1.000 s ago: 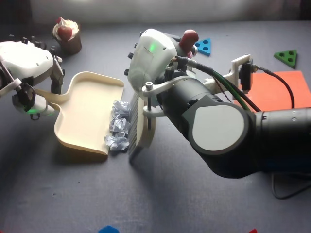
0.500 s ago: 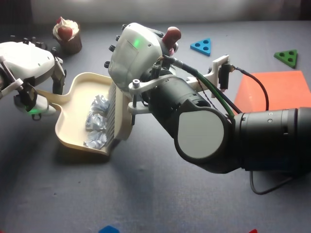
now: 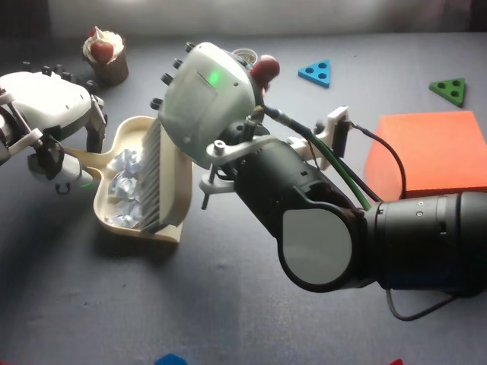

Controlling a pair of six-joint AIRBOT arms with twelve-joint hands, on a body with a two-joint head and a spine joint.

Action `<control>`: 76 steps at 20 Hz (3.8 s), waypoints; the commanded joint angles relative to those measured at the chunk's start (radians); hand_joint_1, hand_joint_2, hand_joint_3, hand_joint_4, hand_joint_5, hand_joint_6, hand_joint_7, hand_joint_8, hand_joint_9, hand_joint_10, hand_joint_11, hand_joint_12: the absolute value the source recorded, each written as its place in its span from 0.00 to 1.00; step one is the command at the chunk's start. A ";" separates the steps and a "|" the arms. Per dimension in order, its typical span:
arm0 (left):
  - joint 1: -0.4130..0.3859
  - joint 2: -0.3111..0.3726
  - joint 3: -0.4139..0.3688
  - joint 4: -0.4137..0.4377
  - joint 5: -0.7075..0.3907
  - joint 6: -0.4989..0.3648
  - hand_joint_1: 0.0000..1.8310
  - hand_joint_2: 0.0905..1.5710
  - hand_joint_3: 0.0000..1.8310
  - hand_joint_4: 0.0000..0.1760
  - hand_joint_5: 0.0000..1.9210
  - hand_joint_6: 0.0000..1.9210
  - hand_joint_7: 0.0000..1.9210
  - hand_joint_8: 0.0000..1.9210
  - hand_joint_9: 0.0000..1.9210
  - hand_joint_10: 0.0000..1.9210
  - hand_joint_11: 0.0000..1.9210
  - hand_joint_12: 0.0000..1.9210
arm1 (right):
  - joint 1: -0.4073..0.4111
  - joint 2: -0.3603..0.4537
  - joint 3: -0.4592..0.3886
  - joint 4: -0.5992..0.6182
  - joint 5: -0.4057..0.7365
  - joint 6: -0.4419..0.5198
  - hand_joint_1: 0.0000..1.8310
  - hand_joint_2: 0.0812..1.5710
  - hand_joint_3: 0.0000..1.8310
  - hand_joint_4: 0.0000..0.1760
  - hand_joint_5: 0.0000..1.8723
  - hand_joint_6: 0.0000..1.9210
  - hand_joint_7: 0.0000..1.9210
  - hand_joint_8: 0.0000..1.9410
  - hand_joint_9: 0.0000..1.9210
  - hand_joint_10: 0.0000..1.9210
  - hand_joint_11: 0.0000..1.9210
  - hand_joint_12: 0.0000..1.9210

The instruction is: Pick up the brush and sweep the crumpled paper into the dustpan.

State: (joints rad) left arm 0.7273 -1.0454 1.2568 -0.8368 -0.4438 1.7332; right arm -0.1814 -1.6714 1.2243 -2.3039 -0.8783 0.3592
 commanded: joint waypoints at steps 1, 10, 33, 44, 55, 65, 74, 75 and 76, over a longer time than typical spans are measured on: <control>-0.007 0.001 0.000 0.023 -0.096 0.004 0.59 0.68 0.00 0.20 0.54 0.47 0.21 0.00 0.18 0.00 0.08 0.27 | 0.005 0.014 -0.008 -0.097 -0.093 -0.012 0.84 0.78 0.00 0.54 0.50 1.00 0.52 1.00 0.67 1.00 0.77 1.00; -0.007 0.001 0.001 0.021 -0.102 0.004 0.59 0.68 0.00 0.18 0.53 0.48 0.20 0.00 0.16 0.00 0.08 0.26 | 0.028 0.137 -0.098 -0.114 -0.018 -0.064 0.83 0.78 0.00 0.46 0.50 1.00 0.49 1.00 0.66 1.00 0.76 1.00; -0.007 0.003 0.001 0.014 -0.112 0.004 0.59 0.67 0.00 0.28 0.54 0.46 0.20 0.00 0.17 0.00 0.07 0.26 | 0.033 0.074 -0.027 -0.078 -0.042 0.064 0.84 0.77 0.00 0.39 0.51 1.00 0.52 1.00 0.67 1.00 0.76 1.00; -0.007 0.005 0.001 0.014 -0.114 0.004 0.59 0.68 0.00 0.27 0.53 0.48 0.20 0.00 0.16 0.00 0.09 0.27 | 0.030 0.113 -0.052 -0.147 -0.115 0.102 0.83 0.79 0.00 0.42 0.49 1.00 0.51 1.00 0.67 1.00 0.76 1.00; -0.010 0.006 -0.006 0.015 -0.118 0.005 0.61 0.66 0.00 0.12 0.57 0.41 0.19 0.00 0.16 0.00 0.07 0.29 | 0.021 0.363 -0.260 -0.126 -0.071 0.058 0.83 0.78 0.00 0.49 0.51 1.00 0.51 1.00 0.67 1.00 0.77 1.00; -0.010 0.013 -0.010 0.013 -0.119 0.005 0.51 0.59 0.00 0.65 0.30 0.00 0.13 0.00 0.13 0.00 0.02 0.29 | 0.029 0.408 -0.368 -0.081 -0.050 -0.082 0.83 0.78 0.00 0.39 0.51 1.00 0.53 1.00 0.68 1.00 0.77 1.00; -0.058 0.042 -0.024 0.014 -0.095 0.032 0.47 0.58 0.00 0.85 0.21 0.00 0.11 0.00 0.12 0.00 0.02 0.28 | 0.040 0.462 -0.493 0.153 -0.007 -0.372 0.57 0.55 0.00 0.00 0.38 0.98 0.42 1.00 0.50 1.00 0.60 1.00; -0.067 0.046 -0.027 0.013 -0.091 0.036 0.47 0.58 0.00 0.85 0.21 0.00 0.11 0.00 0.12 0.00 0.02 0.28 | 0.043 0.467 -0.502 0.164 -0.005 -0.382 0.57 0.55 0.00 0.00 0.38 0.98 0.42 1.00 0.50 1.00 0.60 1.00; -0.083 0.054 -0.033 0.001 -0.084 0.056 0.48 0.57 0.00 0.78 0.24 0.00 0.13 0.00 0.13 0.00 0.02 0.29 | 0.055 0.475 -0.515 0.198 0.003 -0.402 0.56 0.51 0.00 0.00 0.33 1.00 0.33 1.00 0.38 1.00 0.45 1.00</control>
State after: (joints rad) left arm 0.6556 -0.9993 1.2217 -0.8612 -0.4461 1.7844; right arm -0.1421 -1.2037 0.7147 -2.0090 -0.8227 -0.0261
